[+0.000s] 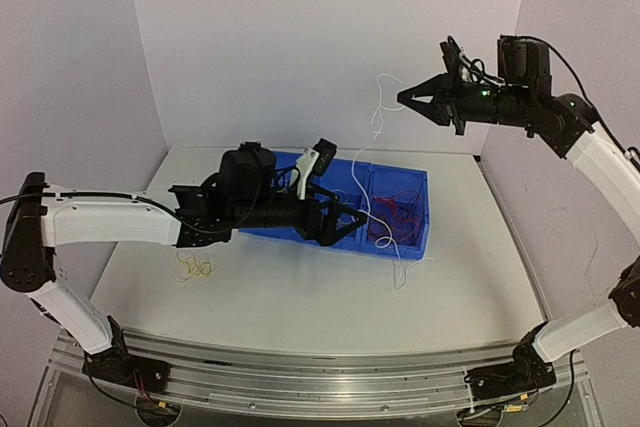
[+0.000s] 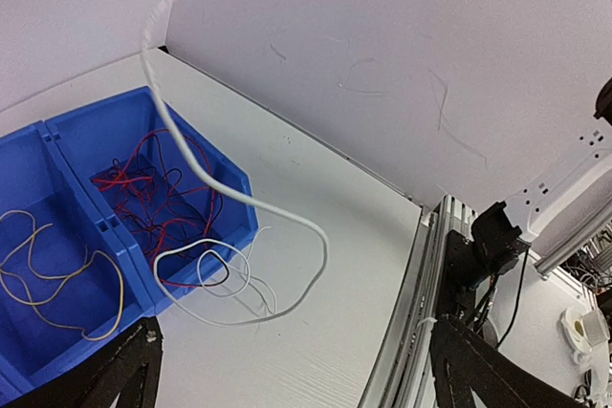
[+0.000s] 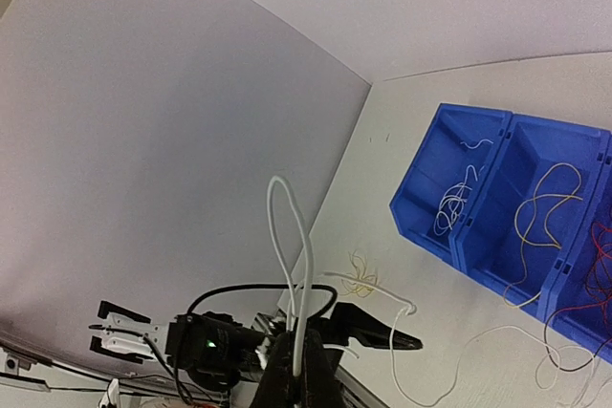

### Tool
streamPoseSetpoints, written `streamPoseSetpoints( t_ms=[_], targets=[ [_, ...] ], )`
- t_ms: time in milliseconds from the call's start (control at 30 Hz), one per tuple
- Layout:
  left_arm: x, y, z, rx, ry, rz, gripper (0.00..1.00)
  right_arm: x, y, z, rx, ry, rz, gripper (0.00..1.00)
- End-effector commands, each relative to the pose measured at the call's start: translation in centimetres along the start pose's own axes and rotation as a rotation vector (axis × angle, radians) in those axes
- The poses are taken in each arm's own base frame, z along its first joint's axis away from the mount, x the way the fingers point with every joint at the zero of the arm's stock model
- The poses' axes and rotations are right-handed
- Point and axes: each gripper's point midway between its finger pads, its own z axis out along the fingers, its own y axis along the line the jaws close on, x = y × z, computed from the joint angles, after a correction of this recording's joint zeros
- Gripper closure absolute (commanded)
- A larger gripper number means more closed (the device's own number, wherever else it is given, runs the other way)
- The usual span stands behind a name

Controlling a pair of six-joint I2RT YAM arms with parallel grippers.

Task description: Untangle the cables

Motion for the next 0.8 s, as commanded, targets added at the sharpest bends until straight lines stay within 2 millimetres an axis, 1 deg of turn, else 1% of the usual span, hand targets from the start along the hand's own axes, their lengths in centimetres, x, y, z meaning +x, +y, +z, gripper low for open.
streamPoseSetpoints(
  t_ms=[0, 67, 200, 300, 400, 433, 500, 567, 600, 700, 767],
  targets=[
    [-2.4, 0.9, 2.6, -0.049, -0.082, 0.003, 0.05, -1.3, 1.6, 0.0, -0.055, -0.063, 0.012, 1.00],
    [-2.1, 1.2, 3.4, -0.051, -0.088, -0.010, 0.07, -1.2, 1.7, 0.0, -0.055, -0.064, 0.015, 1.00],
    [-1.7, 0.6, 4.6, -0.025, -0.111, 0.009, 0.07, -1.0, 1.2, 0.0, -0.043, -0.067, 0.030, 1.00],
    [-1.5, 0.2, 5.5, -0.054, -0.143, 0.056, 0.08, -0.8, 1.0, 0.0, -0.039, -0.067, 0.044, 1.00],
    [-1.7, 1.2, 6.1, -0.146, -0.173, 0.071, 0.13, -0.9, 1.2, -0.1, -0.043, -0.073, 0.047, 1.00],
    [-1.7, 1.7, 6.3, -0.173, -0.178, 0.066, 0.16, -0.9, 1.2, -0.2, -0.044, -0.073, 0.049, 1.00],
    [-1.7, 2.4, 6.5, -0.216, -0.190, 0.054, 0.27, -0.8, 1.2, -0.3, -0.046, -0.074, 0.054, 1.00],
    [-1.7, 3.1, 6.7, -0.253, -0.199, 0.047, 0.36, -0.7, 1.3, -0.5, -0.048, -0.074, 0.055, 1.00],
    [-1.8, 3.3, 6.8, -0.261, -0.202, 0.045, 0.43, -0.7, 1.3, -0.6, -0.049, -0.077, 0.054, 1.00],
    [-2.2, 3.8, 7.1, -0.288, -0.215, 0.046, 0.57, -0.7, 1.5, -1.1, -0.051, -0.086, 0.048, 1.00],
    [-2.3, 4.2, 7.2, -0.315, -0.215, 0.049, 0.75, -0.6, 1.5, -1.4, -0.051, -0.094, 0.044, 1.00]
  ],
)
